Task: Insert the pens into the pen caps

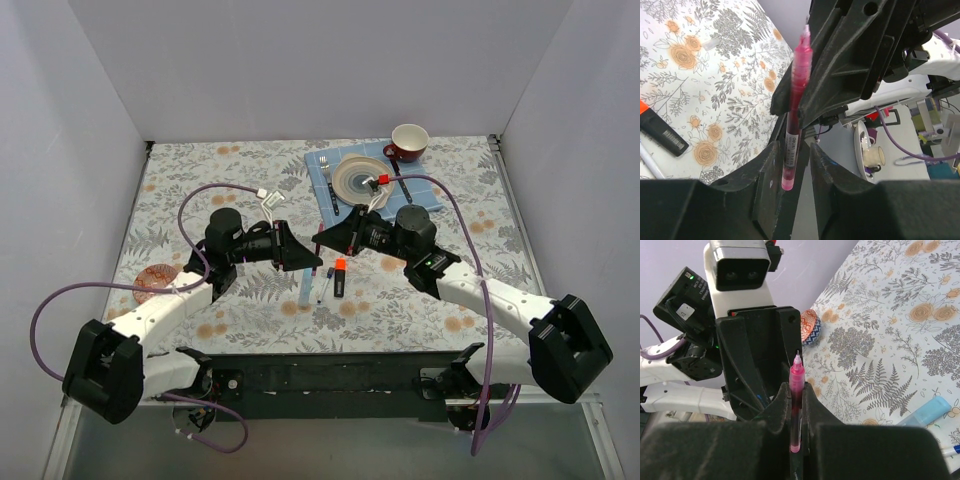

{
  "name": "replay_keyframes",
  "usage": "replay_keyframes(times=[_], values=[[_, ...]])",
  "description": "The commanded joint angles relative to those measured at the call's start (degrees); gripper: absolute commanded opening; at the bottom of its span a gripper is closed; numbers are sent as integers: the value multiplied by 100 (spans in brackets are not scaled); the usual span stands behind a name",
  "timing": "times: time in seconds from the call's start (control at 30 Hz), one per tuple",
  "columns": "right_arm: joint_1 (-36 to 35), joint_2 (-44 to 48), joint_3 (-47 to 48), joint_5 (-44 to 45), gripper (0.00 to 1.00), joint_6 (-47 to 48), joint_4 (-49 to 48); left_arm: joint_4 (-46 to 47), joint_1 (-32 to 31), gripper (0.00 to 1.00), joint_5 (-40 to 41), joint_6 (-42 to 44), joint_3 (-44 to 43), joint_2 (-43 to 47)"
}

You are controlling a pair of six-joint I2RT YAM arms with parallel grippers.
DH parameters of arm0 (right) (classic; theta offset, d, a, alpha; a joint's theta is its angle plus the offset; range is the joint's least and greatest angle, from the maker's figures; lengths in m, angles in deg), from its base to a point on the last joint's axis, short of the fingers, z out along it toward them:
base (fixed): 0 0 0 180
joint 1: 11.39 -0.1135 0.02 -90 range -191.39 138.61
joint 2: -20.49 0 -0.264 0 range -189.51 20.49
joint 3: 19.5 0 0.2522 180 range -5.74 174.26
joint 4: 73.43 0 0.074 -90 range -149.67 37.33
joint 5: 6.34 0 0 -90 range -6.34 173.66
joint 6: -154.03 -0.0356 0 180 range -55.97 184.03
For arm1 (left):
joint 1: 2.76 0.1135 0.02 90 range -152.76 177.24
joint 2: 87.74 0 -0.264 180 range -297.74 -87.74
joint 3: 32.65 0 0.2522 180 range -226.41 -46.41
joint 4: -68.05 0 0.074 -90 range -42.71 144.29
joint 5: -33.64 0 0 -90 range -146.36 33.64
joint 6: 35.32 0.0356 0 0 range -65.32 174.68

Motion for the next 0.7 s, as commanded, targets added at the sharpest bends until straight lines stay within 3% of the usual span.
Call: replay_keyframes(times=[0.0, 0.07, 0.2, 0.27, 0.33, 0.4, 0.67], values=[[14, 202, -66, 42, 1, 86, -474, 265, -46, 30, -305, -73, -19, -109], [14, 211, -75, 51, 1, 77, -475, 318, -72, 28, -340, -99, -1, -153], [14, 211, -66, 33, 1, 86, -457, 345, -72, 0, -420, -38, -18, -214], [6, 220, -40, 15, 15, 94, -378, 231, -72, 0, -332, 67, -62, -232], [14, 298, 39, -11, 48, 164, 6, 73, -72, 0, -306, 207, -89, -276], [14, 596, 65, 181, 56, 489, 481, -233, -55, 0, -262, 296, -237, -337], [286, 1984, 242, 2879, 68, 1193, 4143, -1597, 621, 0, 310, 954, -993, -57]])
